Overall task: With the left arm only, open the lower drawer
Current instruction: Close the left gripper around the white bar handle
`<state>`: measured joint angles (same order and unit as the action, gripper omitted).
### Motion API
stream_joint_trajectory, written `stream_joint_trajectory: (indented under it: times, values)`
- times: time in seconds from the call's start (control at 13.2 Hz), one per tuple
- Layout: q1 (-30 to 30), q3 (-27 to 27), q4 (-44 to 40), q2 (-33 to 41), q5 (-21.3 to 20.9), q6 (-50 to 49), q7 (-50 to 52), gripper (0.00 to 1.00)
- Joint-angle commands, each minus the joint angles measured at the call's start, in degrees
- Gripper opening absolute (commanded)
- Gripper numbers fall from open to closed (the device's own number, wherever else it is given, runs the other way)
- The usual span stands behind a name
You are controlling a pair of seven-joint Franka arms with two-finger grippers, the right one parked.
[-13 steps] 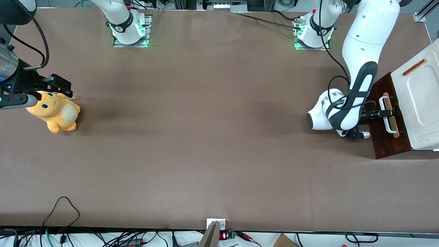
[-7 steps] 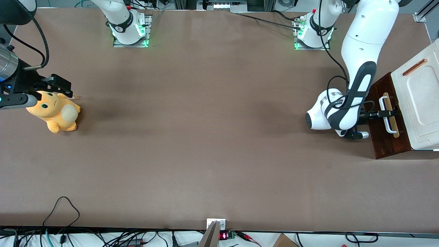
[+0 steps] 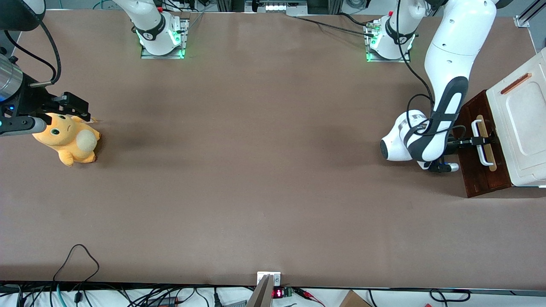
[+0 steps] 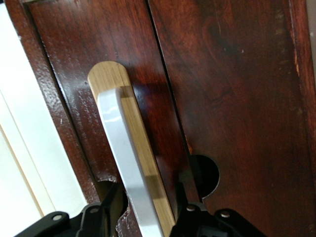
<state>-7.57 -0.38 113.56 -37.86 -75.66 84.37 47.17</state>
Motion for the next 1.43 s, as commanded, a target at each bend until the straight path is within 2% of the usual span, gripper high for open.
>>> stream_joint_trajectory:
  times: [0.0,0.15,1.36]
  values:
    - [0.4,-0.1,0.5,0.3,0.2,-0.5,1.0,0.47]
    - [0.3,-0.1,0.5,0.3,0.2,-0.6,1.6,0.41]
    - [-0.1,-0.1,0.4,0.5,0.3,-1.0,2.8,0.24]
